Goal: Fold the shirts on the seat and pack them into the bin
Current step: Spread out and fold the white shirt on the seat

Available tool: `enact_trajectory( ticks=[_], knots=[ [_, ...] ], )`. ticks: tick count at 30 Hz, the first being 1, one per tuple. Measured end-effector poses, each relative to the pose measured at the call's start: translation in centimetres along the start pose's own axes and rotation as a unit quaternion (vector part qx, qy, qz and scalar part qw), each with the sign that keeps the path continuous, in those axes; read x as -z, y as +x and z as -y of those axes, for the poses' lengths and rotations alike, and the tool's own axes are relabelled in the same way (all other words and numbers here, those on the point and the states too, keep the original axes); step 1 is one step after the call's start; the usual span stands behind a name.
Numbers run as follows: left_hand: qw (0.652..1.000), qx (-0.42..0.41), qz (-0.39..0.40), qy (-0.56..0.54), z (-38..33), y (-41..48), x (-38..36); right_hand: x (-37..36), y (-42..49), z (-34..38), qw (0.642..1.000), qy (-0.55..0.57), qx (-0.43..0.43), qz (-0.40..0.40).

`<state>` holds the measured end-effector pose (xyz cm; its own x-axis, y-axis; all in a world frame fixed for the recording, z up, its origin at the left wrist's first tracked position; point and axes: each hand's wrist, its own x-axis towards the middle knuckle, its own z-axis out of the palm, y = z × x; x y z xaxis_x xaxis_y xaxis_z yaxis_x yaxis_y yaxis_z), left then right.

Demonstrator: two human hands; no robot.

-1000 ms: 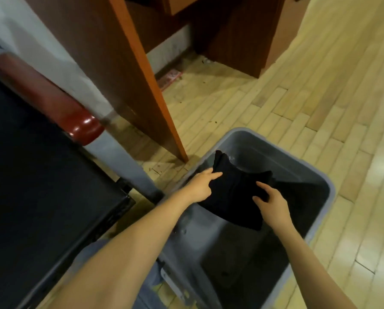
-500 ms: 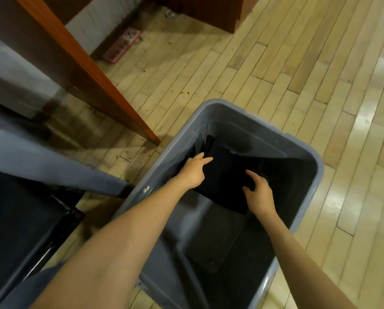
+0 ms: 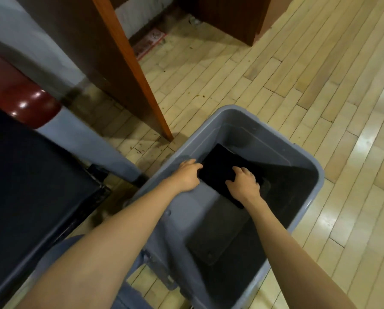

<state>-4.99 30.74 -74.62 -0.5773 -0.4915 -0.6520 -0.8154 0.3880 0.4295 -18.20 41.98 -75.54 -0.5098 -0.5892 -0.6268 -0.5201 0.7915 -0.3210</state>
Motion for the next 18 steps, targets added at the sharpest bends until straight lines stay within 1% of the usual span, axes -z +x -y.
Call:
enact_trajectory(
  ticks=[2, 5, 8, 10, 13, 15, 18],
  knots=[
    [0.999, -0.007, -0.030, -0.020, 0.2, -2.2, 1.3, 1.1, -1.1, 2.3, 0.999, -0.023, 0.040, -0.010],
    [0.995, 0.006, -0.093, -0.047, 1.3, -6.4, 4.1, 2.5, -2.9, 6.2, 0.991, -0.068, 0.115, -0.025],
    [0.988, 0.021, -0.151, -0.025, 3.5, -12.1, 6.5, 3.1, -5.9, 10.8, 0.966, -0.158, 0.193, -0.064],
    [0.981, 0.027, -0.194, -0.009, 5.5, -16.8, 7.6, 3.2, -8.7, 14.3, 0.938, -0.222, 0.239, -0.114],
    [0.959, 0.047, -0.277, 0.034, 9.2, -24.5, 8.5, 2.5, -13.9, 19.4, 0.890, -0.238, 0.351, -0.170],
    [0.933, 0.084, -0.343, 0.067, 11.9, -29.6, 8.7, 1.3, -17.9, 22.6, 0.844, -0.242, 0.442, -0.185],
    [0.883, 0.152, -0.435, 0.095, 16.3, -36.8, 8.1, -1.0, -23.8, 27.4, 0.773, -0.247, 0.556, -0.181]
  ],
)
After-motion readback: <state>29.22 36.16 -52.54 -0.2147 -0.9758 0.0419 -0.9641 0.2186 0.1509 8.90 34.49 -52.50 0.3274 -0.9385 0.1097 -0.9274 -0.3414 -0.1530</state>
